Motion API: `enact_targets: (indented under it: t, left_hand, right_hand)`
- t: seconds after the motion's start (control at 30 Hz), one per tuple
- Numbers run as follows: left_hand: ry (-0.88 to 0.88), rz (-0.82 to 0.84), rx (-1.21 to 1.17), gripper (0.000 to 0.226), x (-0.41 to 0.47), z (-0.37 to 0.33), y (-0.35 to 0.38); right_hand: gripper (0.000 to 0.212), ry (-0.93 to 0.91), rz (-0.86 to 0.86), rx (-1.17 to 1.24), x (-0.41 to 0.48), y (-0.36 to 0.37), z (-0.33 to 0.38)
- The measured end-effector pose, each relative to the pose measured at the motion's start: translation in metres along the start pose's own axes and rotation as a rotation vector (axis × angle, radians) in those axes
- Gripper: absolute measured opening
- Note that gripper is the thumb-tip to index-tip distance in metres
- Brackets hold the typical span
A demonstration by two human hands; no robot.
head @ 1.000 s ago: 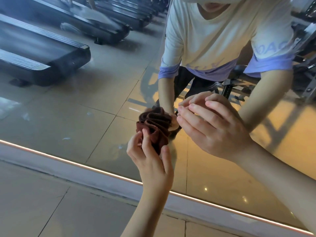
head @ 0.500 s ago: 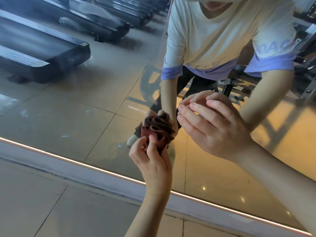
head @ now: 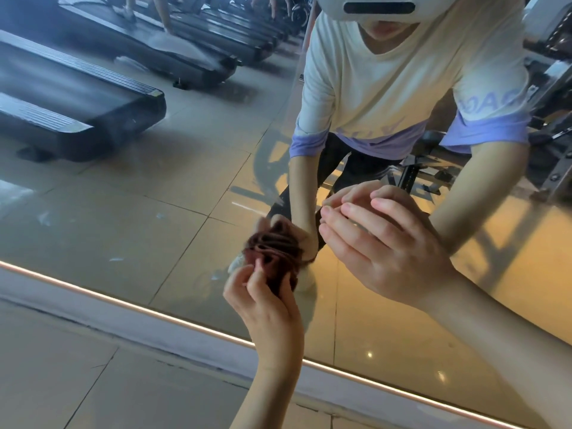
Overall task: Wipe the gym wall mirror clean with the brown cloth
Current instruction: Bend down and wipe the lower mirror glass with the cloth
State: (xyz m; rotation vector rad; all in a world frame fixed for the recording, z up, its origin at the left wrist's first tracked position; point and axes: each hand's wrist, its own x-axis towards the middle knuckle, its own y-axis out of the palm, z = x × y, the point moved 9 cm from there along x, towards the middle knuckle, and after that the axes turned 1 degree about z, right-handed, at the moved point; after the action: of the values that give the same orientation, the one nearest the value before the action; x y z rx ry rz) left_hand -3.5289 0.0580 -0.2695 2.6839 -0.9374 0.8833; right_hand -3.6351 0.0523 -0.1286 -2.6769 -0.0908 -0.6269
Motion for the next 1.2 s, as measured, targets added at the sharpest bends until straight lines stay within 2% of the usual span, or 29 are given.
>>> enact_targets:
  t: [0.07,0.13,0.3,0.37,0.47,0.53,0.57,0.67,0.7,0.73,0.83,0.87,0.93,1.0,1.07,1.1,1.2]
  left_hand:
    - [-0.087,-0.1,-0.021,0.015,0.016,0.009,-0.009]
    - [-0.103,-0.127,-0.014,0.015,0.016,0.01,-0.009]
    - [0.013,0.046,0.002,0.024,-0.006,-0.005,0.004]
    - [-0.015,-0.016,-0.02,0.017,0.008,-0.002,-0.003]
    - [-0.132,-0.142,-0.051,0.018,0.024,0.007,-0.01]
    - [-0.132,-0.131,-0.041,0.019,0.019,0.002,-0.006]
    - [-0.058,-0.091,-0.005,0.02,0.014,-0.007,-0.002]
    - [0.353,0.082,0.154,0.017,-0.004,-0.037,0.015]
    - [0.377,0.08,0.166,0.017,0.0,-0.035,0.013]
    - [0.305,0.037,0.148,0.018,0.01,-0.027,0.005]
    - [-0.082,-0.153,0.043,0.014,0.036,0.013,-0.019]
    - [-0.132,-0.175,0.035,0.015,0.038,0.017,-0.022]
    - [-0.02,-0.129,0.076,0.019,0.036,0.0,-0.018]
    - [0.257,0.005,0.151,0.023,0.024,-0.033,-0.004]
    - [0.392,0.061,0.195,0.019,0.026,-0.048,0.003]
    - [0.341,0.019,0.175,0.023,0.035,-0.047,-0.001]
    - [-0.02,-0.185,-0.011,0.023,0.07,-0.027,-0.021]
  right_hand:
    - [0.031,0.006,-0.004,0.008,0.001,0.001,0.0]
    - [0.031,0.011,-0.007,0.014,0.001,0.001,0.0]
    - [0.032,0.004,0.014,0.007,0.001,0.001,0.0]
    - [0.029,0.023,0.013,0.04,0.002,0.0,-0.002]
    - [0.024,0.041,0.008,0.114,0.004,-0.002,-0.004]
    - [0.024,0.055,-0.007,0.157,0.005,-0.005,-0.006]
    - [0.023,0.059,-0.018,0.176,0.006,-0.006,-0.006]
    - [0.018,0.058,-0.053,0.199,0.015,-0.01,-0.009]
    - [0.019,0.066,-0.057,0.199,0.019,-0.009,-0.011]
    - [0.021,0.073,-0.054,0.195,0.021,-0.008,-0.012]
    - [0.024,0.071,-0.033,0.171,0.022,-0.004,-0.012]
    - [0.024,0.066,-0.025,0.164,0.021,-0.003,-0.012]
    - [0.023,0.059,-0.016,0.147,0.02,-0.002,-0.01]
    - [0.022,0.06,-0.02,0.135,0.02,-0.002,-0.01]
    - [0.022,0.054,-0.023,0.129,0.02,-0.002,-0.009]
    - [0.023,0.053,-0.024,0.123,0.02,-0.002,-0.009]
    - [0.027,0.074,-0.044,0.097,0.02,-0.003,-0.009]
